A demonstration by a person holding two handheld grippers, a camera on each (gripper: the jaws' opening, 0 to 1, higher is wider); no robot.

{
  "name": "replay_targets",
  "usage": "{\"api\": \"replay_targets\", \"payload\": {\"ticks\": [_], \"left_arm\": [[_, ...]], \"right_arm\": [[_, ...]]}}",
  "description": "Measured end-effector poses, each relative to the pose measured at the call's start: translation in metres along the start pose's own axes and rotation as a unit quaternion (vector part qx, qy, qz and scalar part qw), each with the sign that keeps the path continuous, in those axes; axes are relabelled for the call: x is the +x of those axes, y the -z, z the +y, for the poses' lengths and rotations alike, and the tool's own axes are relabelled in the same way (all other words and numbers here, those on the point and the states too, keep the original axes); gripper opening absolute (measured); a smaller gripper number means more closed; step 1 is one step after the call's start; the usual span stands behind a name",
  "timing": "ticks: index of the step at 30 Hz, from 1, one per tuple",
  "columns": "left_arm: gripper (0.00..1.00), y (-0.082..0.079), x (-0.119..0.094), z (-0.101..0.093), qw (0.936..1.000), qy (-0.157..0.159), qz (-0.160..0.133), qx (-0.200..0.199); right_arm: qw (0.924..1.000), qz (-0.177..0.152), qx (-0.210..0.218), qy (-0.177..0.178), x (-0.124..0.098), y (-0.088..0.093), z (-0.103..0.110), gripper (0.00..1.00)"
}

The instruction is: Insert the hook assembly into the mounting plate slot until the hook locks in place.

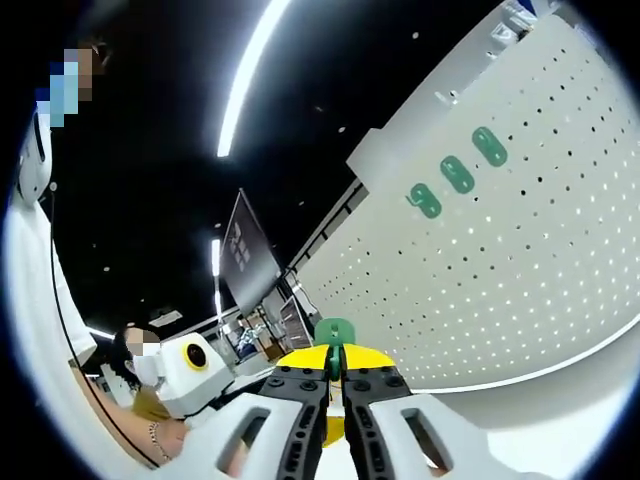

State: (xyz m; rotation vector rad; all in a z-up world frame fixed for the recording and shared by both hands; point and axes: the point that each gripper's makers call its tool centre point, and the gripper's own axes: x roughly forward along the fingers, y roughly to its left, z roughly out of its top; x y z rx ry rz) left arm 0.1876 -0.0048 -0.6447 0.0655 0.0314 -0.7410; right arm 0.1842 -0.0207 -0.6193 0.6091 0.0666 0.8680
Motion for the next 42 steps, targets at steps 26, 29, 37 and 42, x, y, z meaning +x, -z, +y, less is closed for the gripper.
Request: {"api": "replay_targets", "payload": {"ticks": [26,29,37,42], "left_arm": [[0.8,0.014,-0.001,0.0,0.9997,-0.001,0.022,-0.01],[0.8,0.014,0.0,0.0,0.9997,0.0,0.022,-0.01],[0.8,0.013,-0.004,0.006,0.9997,-0.002,0.022,-0.009],[0.79,0.018,-0.012,0.013,0.9995,-0.008,0.027,-0.013]], "right_arm": [[0.9531,0.053,-0.249,0.164,-0.021,-0.013,-0.045,0.01],[0.9531,0.055,-0.247,0.166,-0.021,-0.014,-0.047,0.01],[0.951,0.047,-0.25,0.176,-0.022,-0.03,-0.055,0.01],[0.948,0.035,-0.252,0.191,-0.025,-0.051,-0.068,0.01]]}}
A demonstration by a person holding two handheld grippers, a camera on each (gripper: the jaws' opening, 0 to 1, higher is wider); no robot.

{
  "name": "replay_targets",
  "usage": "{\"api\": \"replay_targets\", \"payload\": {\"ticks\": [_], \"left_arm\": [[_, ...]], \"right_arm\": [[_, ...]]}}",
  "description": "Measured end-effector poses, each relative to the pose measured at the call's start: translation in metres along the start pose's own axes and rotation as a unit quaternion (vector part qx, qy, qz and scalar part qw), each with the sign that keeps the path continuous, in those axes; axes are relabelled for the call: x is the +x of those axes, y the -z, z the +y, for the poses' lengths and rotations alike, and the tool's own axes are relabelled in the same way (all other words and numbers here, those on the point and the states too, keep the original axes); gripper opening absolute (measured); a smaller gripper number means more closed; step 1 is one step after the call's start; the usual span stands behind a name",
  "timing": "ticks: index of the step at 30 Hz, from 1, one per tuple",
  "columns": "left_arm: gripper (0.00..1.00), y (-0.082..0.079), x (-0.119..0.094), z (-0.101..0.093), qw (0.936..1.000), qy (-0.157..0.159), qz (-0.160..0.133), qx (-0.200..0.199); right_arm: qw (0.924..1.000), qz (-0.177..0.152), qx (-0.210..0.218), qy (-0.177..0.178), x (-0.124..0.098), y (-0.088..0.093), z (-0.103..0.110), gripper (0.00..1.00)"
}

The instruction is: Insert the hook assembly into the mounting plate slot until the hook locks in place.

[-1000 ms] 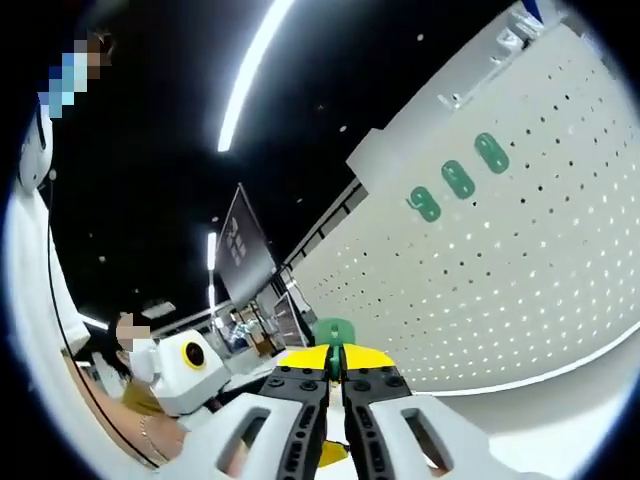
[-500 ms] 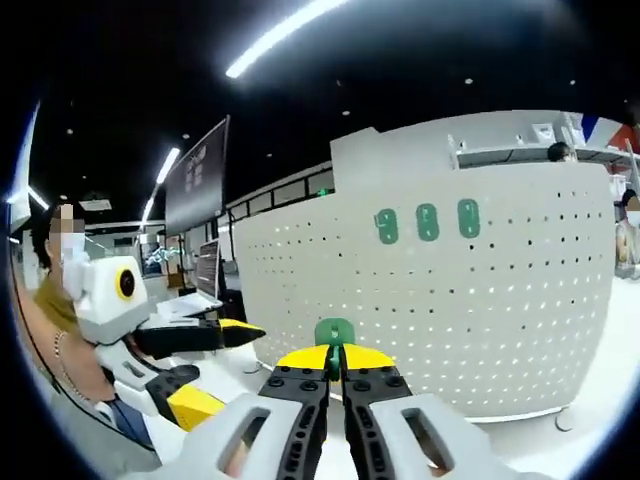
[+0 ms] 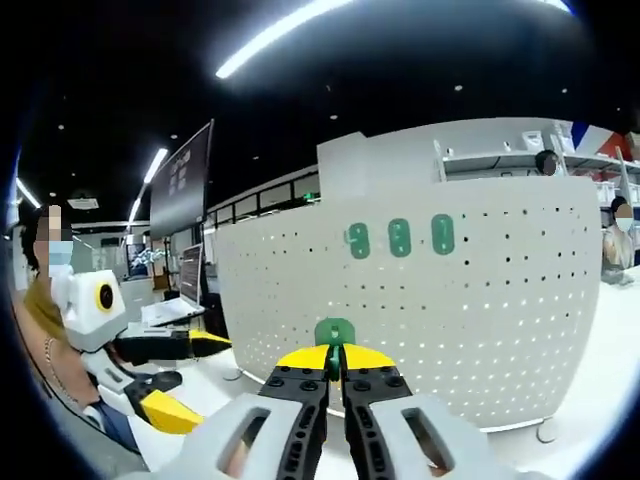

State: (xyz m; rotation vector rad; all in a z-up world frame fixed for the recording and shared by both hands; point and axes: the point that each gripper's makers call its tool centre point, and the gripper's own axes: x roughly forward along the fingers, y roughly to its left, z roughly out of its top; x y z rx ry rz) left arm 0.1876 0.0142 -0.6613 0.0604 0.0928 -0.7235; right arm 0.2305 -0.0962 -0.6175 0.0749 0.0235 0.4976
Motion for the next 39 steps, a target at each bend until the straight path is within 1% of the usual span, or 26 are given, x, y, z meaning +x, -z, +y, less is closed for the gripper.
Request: {"api": "replay_targets", "payload": {"ticks": [10,13,16,20,26,39], "left_arm": [[0.78,0.012,-0.019,0.016,0.9998,-0.015,0.014,-0.009],[0.77,0.015,-0.023,0.017,0.9997,-0.012,0.021,-0.002],[0.77,0.016,-0.027,0.02,0.9997,-0.011,0.023,-0.006],[0.77,0.022,-0.031,0.023,0.9993,-0.009,0.034,-0.01],[0.77,0.027,-0.039,0.026,0.999,-0.003,0.043,-0.009],[0.76,0.041,-0.055,0.032,0.998,0.001,0.062,-0.015]], "right_arm": [[0.9993,-0.022,-0.007,0.03,0.008,-0.027,-0.039,0.01],[0.9983,-0.033,0.01,0.048,0.008,-0.034,-0.054,0.01],[0.9978,-0.037,0.005,0.054,0.009,-0.039,-0.063,0.01],[0.9971,-0.043,0.005,0.063,0.009,-0.045,-0.076,0.01],[0.9962,-0.052,-0.001,0.069,0.012,-0.055,-0.089,0.01],[0.9948,-0.062,-0.018,0.08,0.022,-0.072,-0.111,0.01]]}}
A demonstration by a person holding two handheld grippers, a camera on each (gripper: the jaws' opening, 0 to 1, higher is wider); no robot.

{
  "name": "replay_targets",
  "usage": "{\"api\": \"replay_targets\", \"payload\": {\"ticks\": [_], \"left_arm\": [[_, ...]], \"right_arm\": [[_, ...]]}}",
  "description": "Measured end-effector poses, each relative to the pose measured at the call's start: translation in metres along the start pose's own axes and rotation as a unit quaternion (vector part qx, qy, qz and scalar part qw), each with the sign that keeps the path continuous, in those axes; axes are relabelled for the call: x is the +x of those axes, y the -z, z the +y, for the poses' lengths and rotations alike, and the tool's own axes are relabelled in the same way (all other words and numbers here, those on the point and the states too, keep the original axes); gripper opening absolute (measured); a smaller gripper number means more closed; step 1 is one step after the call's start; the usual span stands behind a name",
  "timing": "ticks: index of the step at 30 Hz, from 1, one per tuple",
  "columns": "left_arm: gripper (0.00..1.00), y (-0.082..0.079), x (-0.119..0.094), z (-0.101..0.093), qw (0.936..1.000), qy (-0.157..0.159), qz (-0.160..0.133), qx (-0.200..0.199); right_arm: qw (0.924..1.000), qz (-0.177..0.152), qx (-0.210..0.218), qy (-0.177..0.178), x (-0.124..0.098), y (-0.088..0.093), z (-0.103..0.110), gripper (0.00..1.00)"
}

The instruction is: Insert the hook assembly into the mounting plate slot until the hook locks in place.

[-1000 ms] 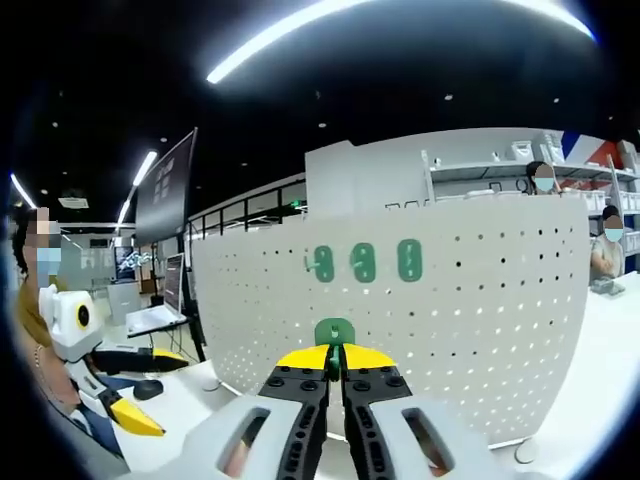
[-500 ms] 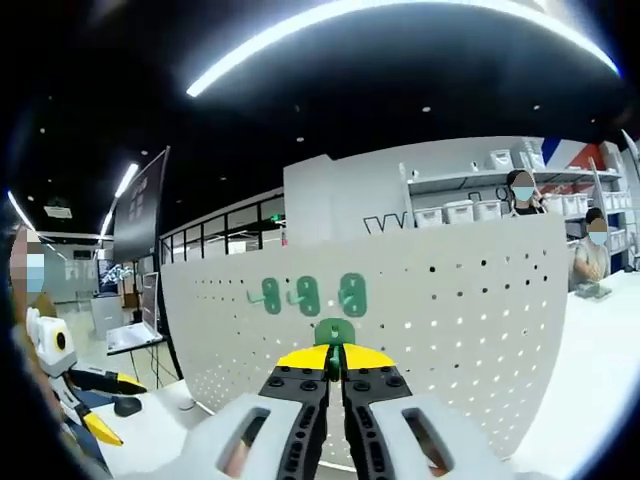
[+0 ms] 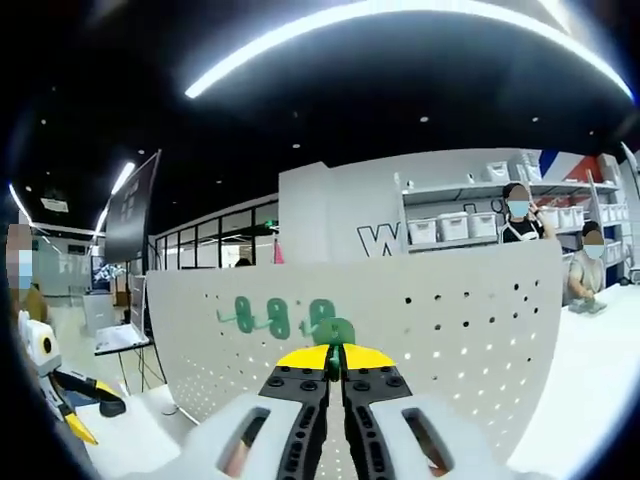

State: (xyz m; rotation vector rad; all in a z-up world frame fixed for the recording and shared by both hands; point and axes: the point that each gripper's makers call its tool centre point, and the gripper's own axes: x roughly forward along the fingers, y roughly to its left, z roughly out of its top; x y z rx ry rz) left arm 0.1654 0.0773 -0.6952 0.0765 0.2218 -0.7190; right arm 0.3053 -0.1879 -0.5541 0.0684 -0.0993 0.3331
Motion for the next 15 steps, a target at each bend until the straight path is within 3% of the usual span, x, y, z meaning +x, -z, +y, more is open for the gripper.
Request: {"api": "replay_targets", "payload": {"ticks": [15], "left_arm": [[0.75,0.01,-0.011,0.005,0.9999,-0.004,0.014,-0.007]], "right_arm": [[0.9996,-0.011,-0.019,0.015,0.02,-0.012,-0.019,0.01]]}}
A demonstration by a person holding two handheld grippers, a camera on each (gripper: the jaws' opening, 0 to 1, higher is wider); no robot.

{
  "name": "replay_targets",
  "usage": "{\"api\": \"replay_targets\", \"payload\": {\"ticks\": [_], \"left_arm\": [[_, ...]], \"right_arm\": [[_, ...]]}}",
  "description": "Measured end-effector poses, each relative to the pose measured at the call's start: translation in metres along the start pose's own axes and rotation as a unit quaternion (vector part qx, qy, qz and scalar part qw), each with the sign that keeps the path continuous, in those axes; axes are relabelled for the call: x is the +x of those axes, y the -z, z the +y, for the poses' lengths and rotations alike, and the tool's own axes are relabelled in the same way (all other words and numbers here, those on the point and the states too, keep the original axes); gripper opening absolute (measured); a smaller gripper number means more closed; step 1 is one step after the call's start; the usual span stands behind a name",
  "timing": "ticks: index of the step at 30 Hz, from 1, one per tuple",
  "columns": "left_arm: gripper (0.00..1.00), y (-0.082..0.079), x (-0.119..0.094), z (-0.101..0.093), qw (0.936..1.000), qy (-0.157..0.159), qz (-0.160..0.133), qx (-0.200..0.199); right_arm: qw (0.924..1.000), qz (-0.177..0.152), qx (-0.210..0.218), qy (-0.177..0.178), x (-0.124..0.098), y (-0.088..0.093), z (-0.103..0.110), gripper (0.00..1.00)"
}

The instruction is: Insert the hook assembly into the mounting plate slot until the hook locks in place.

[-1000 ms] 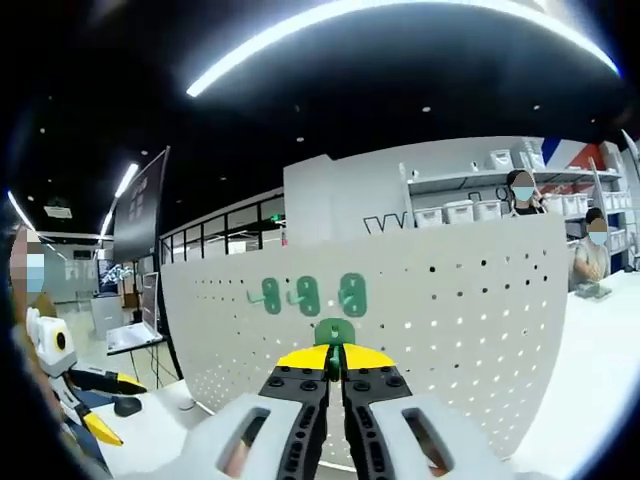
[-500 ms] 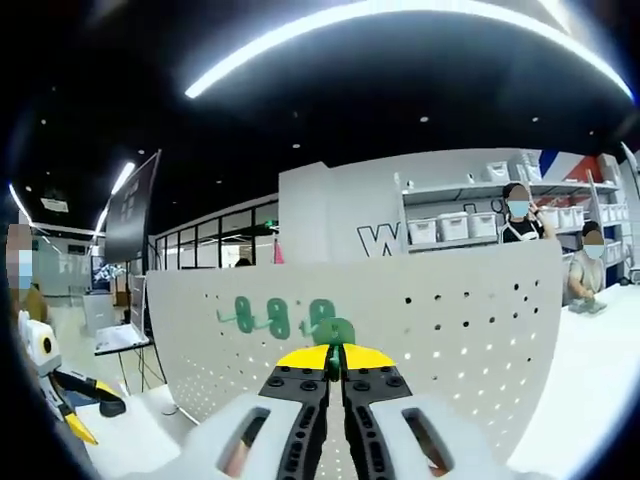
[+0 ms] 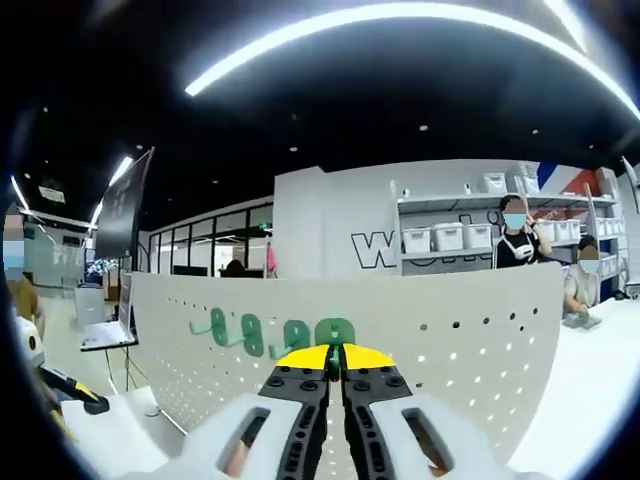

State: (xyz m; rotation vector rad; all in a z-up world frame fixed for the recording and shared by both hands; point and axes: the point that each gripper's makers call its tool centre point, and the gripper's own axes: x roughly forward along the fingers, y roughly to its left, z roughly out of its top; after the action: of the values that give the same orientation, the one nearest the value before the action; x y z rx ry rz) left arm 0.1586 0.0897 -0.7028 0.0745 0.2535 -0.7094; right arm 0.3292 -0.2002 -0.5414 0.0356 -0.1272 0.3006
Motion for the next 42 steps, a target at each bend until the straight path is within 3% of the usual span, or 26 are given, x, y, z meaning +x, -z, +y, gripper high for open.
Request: {"api": "replay_targets", "payload": {"ticks": [42], "left_arm": [[0.7,0.003,-0.013,0.005,0.9997,-0.019,-0.002,-0.013]], "right_arm": [[0.9997,0.016,-0.013,0.015,0.026,0.012,-0.012,0.01]]}}
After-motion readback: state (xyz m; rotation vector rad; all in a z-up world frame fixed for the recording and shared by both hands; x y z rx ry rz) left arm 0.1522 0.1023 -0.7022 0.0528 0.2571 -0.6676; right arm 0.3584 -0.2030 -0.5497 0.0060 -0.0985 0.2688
